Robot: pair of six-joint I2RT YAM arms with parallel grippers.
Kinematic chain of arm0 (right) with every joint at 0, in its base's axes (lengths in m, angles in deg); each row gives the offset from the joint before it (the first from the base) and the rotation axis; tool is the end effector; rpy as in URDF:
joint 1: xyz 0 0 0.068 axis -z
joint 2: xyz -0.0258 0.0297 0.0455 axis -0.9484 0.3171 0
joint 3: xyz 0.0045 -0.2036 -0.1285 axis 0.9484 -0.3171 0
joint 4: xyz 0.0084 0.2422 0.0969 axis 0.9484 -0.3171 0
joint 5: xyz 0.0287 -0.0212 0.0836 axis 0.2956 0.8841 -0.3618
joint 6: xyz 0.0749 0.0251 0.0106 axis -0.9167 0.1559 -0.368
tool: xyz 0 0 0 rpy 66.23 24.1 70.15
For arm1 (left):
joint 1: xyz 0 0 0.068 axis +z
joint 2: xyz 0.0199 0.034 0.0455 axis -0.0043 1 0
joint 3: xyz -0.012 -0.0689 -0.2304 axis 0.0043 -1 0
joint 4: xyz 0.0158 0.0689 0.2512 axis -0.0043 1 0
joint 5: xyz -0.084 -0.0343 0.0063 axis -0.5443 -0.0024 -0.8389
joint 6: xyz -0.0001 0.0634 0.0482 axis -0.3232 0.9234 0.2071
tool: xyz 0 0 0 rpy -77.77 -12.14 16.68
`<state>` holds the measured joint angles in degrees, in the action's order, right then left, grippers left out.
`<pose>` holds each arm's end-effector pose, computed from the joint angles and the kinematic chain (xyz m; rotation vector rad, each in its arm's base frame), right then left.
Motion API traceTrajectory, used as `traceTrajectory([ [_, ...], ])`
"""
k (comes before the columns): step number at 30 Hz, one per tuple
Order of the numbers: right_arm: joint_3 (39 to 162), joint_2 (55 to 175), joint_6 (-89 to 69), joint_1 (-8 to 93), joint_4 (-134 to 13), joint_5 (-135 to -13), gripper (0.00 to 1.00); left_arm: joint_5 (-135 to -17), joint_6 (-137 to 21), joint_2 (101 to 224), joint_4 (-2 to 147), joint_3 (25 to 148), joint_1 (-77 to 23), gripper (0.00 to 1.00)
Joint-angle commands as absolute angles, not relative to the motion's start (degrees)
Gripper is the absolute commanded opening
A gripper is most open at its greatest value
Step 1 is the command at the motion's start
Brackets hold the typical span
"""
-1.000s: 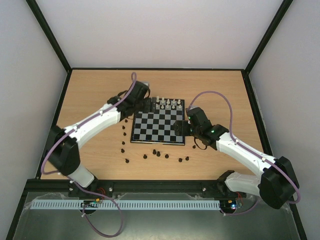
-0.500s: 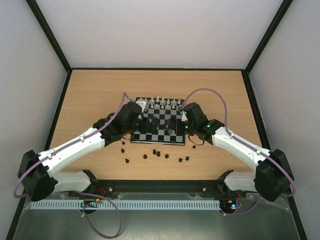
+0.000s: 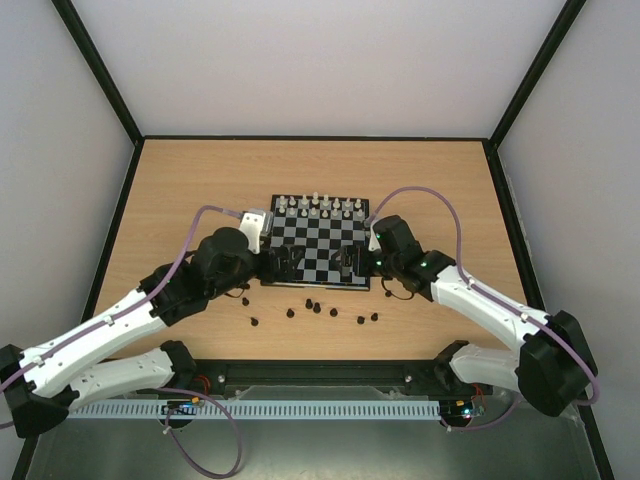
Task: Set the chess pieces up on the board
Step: Pick up the chess piece at the center of the board.
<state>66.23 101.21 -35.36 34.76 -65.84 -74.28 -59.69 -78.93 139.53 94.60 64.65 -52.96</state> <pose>0.2330 0.1852 0.1974 -0.1706 2.2387 0.8252 0.1636 -0.1993 0.2925 0.2698 2.0370 -0.8224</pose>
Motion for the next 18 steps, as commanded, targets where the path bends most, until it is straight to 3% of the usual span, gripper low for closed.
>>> traceTrajectory([
  [1, 67.1, 103.7, -33.8, 34.9, -63.4, -74.8, 0.98, -57.6, -78.2, 143.0, 95.1, 61.2, -53.1, 0.99],
  [13, 68.0, 107.8, -32.0, 35.0, -63.4, -72.2, 0.99, -55.9, -79.9, 148.1, 87.8, 54.8, -52.6, 0.99],
  [18, 69.2, 109.4, -29.2, 35.0, -63.0, -73.6, 0.99, -57.8, -82.1, 152.9, 91.4, 60.8, -47.0, 0.99],
])
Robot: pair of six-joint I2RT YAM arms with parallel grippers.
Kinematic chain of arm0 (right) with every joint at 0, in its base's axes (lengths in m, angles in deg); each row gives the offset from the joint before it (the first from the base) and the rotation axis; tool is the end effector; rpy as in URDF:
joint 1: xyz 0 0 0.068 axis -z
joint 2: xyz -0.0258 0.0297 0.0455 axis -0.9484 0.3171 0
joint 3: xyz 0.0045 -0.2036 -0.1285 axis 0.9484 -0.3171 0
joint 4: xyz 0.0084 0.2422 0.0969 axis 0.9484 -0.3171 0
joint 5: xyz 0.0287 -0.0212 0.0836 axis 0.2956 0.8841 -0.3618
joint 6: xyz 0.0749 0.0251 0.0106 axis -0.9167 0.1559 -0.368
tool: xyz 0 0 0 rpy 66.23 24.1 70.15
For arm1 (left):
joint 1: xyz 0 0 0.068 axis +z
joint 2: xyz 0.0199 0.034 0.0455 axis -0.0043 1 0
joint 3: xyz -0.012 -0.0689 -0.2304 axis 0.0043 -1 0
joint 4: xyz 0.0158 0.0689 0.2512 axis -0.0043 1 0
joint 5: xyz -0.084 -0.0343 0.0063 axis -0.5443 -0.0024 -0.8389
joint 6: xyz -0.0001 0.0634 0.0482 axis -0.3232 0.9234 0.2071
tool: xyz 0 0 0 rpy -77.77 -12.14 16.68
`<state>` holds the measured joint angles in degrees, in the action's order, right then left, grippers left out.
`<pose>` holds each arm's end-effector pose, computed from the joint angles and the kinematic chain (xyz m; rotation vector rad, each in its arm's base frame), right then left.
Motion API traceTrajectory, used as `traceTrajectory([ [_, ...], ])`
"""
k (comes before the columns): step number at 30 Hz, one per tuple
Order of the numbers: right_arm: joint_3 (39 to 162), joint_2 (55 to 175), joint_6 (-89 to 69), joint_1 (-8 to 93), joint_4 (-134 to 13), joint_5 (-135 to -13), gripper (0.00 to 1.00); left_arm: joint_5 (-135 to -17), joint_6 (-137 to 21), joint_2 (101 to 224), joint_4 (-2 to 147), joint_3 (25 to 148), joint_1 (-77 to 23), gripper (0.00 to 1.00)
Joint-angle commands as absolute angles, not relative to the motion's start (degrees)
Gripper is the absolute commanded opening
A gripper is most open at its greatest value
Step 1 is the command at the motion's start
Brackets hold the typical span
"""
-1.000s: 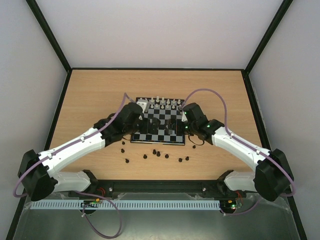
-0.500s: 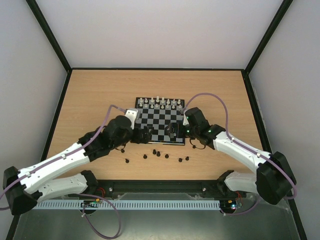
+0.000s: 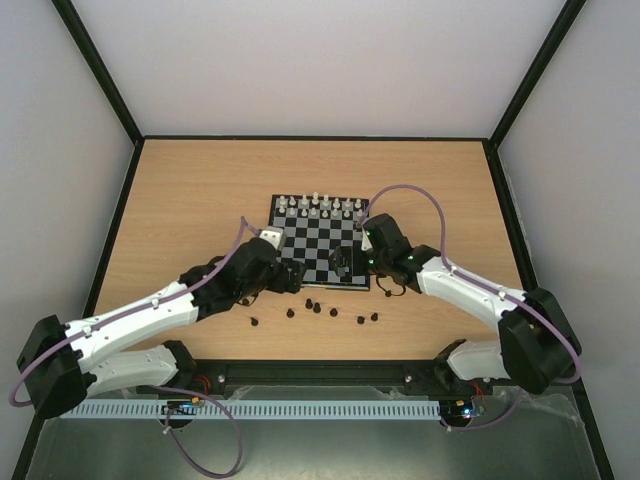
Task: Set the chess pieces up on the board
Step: Pick up the chess piece at the center of the board.
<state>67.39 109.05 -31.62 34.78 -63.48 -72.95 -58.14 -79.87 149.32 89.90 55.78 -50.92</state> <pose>0.2470 0.1935 0.1703 -0.2289 2.2937 0.7328 0.1841 -0.2069 0.2023 0.2496 2.2562 -0.6256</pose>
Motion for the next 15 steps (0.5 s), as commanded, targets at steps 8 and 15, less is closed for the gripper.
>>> traceTrajectory([
  [8, 74.1, 109.2, -35.1, 35.0, -73.3, -60.7, 0.99, -56.5, -80.4, 165.3, 100.2, 75.9, -41.5, 0.99],
  [15, 83.9, 109.7, -44.7, 34.9, -89.6, -59.5, 0.99, -57.5, -80.1, 169.9, 110.6, 86.2, -39.9, 0.99],
])
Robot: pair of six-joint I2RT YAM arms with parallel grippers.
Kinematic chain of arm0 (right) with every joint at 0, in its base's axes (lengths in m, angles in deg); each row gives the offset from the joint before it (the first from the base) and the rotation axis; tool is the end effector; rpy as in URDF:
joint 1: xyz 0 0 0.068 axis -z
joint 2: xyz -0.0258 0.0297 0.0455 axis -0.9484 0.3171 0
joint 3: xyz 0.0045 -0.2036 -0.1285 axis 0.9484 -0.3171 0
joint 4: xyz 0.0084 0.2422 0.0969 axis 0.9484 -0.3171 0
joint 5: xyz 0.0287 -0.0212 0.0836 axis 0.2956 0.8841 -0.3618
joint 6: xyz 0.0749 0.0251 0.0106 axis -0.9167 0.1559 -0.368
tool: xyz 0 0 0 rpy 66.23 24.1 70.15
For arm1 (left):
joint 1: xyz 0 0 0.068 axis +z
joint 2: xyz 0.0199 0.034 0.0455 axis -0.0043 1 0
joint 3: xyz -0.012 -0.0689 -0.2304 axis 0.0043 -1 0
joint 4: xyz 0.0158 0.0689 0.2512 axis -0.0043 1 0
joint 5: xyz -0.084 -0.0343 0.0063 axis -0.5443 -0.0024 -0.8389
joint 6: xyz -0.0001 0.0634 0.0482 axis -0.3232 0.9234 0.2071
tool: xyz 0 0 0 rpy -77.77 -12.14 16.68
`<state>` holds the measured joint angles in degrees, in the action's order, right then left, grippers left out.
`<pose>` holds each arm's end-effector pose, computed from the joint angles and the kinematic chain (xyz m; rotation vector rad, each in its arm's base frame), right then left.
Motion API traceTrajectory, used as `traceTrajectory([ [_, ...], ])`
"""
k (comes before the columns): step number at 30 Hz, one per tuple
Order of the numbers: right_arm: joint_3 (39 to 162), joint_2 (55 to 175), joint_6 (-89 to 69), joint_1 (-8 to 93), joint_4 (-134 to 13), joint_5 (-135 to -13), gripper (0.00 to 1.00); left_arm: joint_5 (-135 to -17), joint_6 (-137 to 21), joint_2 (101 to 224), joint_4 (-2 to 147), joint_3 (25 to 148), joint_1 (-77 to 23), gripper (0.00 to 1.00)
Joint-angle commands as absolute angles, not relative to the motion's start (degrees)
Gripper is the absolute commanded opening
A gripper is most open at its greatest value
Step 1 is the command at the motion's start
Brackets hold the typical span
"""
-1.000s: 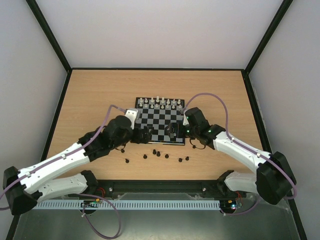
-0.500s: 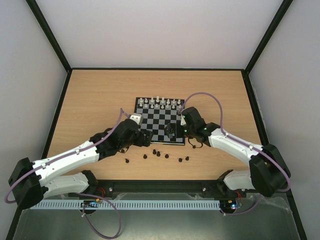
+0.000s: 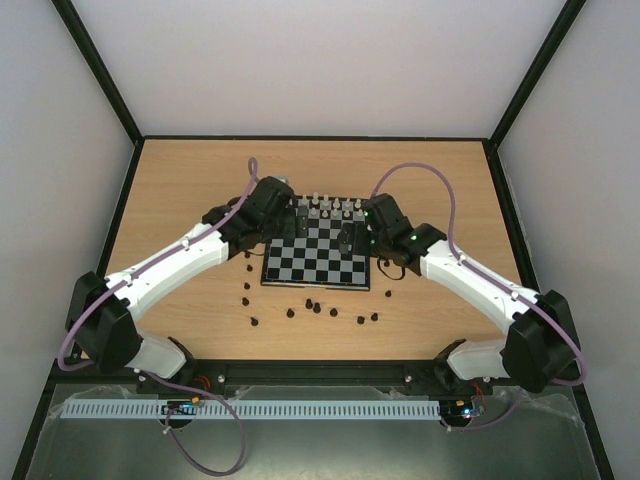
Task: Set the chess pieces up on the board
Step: Pick up the chess piece at the center of the board.
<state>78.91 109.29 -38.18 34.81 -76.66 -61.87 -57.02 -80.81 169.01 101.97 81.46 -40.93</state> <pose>0.2627 0.1885 0.2148 0.0140 2.3005 0.5741 0.2691 -0.2148 0.2411 0.0371 2.3401 -0.4530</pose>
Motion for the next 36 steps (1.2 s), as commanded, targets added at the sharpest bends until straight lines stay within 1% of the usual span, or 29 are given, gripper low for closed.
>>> traceTrajectory([
  [1, 85.0, 109.8, -45.3, 34.9, -91.3, -59.4, 0.98, -57.7, -79.7, 169.9, 111.8, 87.1, -39.4, 0.99],
  [5, 89.2, 110.5, -46.9, 35.0, -97.1, -58.3, 0.99, -58.1, -79.3, 168.7, 115.9, 88.2, -37.4, 0.99],
  [7, 89.4, 110.7, -47.7, 35.0, -98.3, -58.7, 0.99, -61.3, -79.5, 166.9, 115.1, 85.8, -36.3, 0.99],
  [11, 86.1, 110.3, -48.9, 35.0, -98.9, -59.6, 0.99, -69.3, -81.2, 165.1, 113.9, 79.8, -34.2, 0.99],
  [14, 82.8, 109.3, -49.2, 35.0, -99.1, -59.5, 0.99, -71.7, -80.9, 162.8, 112.5, 76.8, -34.1, 0.99],
  [22, 71.4, 103.5, -52.6, 35.0, -96.4, -60.8, 0.99, -69.5, -82.2, 158.2, 115.5, 76.9, -34.3, 0.99],
  [26, 70.5, 103.3, -52.9, 35.4, -95.8, -59.1, 0.99, -69.2, -81.7, 156.4, 116.1, 76.8, -34.3, 0.99],
  [29, 71.9, 105.6, -50.7, 38.5, -95.9, -59.7, 0.99, -68.4, -80.7, 156.9, 116.9, 77.0, -34.2, 0.99],
  [32, 74.0, 107.8, -47.4, 43.9, -95.0, -62.1, 0.92, -67.5, -80.2, 156.8, 117.0, 76.1, -34.2, 0.99],
  [35, 78.9, 111.7, -43.5, 47.1, -94.5, -62.7, 0.79, -67.2, -80.0, 155.6, 115.6, 73.5, -34.1, 0.99],
  [36, 81.2, 113.7, -42.1, 47.8, -94.8, -62.6, 0.73, -67.3, -80.0, 155.4, 115.2, 72.8, -33.9, 0.99],
])
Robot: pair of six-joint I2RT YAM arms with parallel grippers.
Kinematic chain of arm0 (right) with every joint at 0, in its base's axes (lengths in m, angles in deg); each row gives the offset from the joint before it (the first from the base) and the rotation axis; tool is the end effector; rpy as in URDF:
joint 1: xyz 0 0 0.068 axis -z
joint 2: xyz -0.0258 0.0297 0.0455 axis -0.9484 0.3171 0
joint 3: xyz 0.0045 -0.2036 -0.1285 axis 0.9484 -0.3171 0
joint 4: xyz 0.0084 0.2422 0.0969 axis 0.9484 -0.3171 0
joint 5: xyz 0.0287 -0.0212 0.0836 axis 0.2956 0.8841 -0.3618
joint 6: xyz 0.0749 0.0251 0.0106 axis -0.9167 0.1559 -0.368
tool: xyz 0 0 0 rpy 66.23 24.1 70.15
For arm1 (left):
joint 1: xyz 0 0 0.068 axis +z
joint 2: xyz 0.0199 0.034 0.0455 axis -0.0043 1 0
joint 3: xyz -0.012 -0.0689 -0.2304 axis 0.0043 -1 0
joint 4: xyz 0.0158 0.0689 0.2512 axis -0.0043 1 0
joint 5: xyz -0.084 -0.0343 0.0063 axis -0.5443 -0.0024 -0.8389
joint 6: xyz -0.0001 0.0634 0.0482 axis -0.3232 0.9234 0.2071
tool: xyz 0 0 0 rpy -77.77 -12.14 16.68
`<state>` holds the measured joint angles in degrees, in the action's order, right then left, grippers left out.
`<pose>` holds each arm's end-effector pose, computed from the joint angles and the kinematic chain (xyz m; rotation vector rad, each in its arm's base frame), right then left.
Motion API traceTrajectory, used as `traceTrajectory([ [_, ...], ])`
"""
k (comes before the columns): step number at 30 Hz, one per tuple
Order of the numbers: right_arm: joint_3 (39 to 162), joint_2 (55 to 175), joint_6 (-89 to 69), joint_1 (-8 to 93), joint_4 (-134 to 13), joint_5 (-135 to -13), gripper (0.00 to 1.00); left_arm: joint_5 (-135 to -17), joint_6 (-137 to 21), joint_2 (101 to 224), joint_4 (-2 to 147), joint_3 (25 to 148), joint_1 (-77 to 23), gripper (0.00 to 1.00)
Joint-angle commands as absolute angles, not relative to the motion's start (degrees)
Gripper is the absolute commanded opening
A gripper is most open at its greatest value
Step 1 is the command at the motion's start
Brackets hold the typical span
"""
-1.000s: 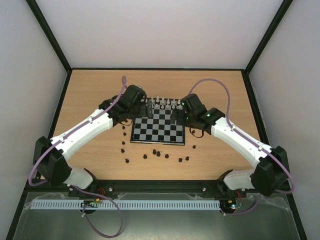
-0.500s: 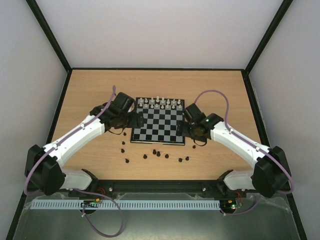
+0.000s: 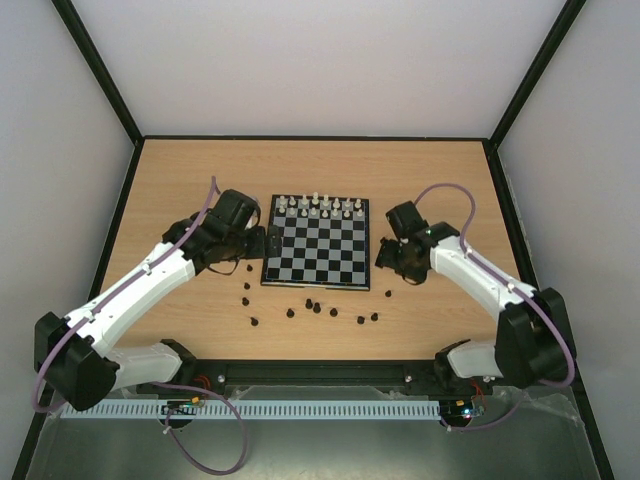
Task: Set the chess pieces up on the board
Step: Pick up the chess piece at the center of the board.
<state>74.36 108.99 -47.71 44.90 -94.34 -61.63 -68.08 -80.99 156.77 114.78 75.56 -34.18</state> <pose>0.2512 0.1190 0.1608 0.4446 2.6128 0.3141 0.2359 -0.1594 0.2450 -0.0058 2.5011 -0.5334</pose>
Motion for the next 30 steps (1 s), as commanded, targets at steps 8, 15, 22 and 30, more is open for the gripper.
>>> traceTrajectory([
  [8, 100.9, 132.3, -33.0, 49.3, -100.6, -60.4, 0.54, -68.4, -77.7, 156.0, 115.5, 73.8, -32.8, 0.99],
  [15, 109.2, 141.1, -28.8, 49.5, -106.2, -59.9, 0.49, -69.3, -77.5, 156.0, 115.6, 73.5, -32.3, 0.99],
  [22, 106.8, 143.1, -27.9, 49.5, -105.3, -59.0, 0.44, -70.0, -77.3, 157.8, 115.6, 74.6, -32.0, 0.99],
  [30, 106.9, 145.3, -27.8, 49.7, -104.1, -58.6, 0.41, -70.8, -77.6, 158.1, 115.2, 74.2, -32.1, 0.99],
])
